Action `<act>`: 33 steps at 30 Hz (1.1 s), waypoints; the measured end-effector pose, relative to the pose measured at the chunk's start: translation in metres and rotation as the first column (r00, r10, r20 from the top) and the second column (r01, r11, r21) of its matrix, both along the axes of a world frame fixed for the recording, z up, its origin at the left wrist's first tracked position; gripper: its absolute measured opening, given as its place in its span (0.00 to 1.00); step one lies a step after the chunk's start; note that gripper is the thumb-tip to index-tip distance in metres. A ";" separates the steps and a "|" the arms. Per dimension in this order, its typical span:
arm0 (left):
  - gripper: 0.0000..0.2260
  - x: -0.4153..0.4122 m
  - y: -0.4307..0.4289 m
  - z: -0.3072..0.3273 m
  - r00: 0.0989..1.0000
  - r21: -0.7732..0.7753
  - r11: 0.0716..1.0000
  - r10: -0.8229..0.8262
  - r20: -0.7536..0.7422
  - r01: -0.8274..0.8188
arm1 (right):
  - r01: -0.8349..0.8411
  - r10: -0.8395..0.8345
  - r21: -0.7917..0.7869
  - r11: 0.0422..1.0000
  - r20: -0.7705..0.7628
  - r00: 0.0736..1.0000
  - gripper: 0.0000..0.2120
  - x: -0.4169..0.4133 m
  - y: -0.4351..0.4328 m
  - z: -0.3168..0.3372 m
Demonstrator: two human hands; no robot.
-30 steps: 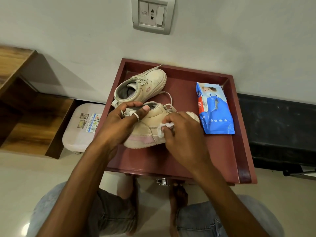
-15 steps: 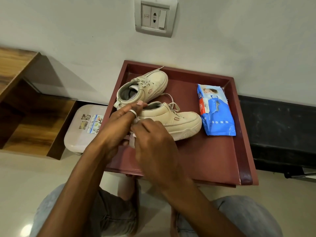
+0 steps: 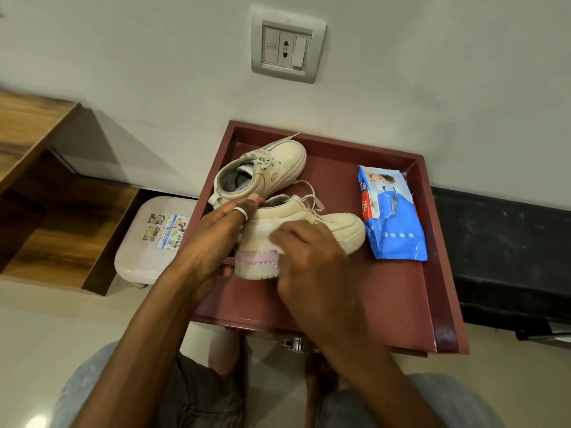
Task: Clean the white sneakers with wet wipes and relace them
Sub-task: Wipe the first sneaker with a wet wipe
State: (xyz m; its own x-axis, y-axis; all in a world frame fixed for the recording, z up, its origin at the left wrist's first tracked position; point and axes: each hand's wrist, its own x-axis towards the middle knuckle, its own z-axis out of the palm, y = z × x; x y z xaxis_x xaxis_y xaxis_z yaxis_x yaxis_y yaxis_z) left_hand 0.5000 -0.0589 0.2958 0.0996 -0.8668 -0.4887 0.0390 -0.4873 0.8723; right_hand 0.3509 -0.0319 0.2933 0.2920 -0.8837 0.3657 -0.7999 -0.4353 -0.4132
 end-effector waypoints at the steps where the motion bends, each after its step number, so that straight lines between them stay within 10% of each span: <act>1: 0.12 -0.001 0.000 0.000 1.000 0.002 1.000 0.005 0.006 -0.005 | 0.085 -0.085 0.010 0.996 0.062 0.994 0.15 -0.013 -0.006 -0.002; 33: 0.13 -0.004 -0.001 0.003 0.999 -0.002 0.999 0.032 0.016 -0.032 | 0.211 -0.212 0.025 0.977 0.188 0.959 0.13 -0.039 -0.020 -0.008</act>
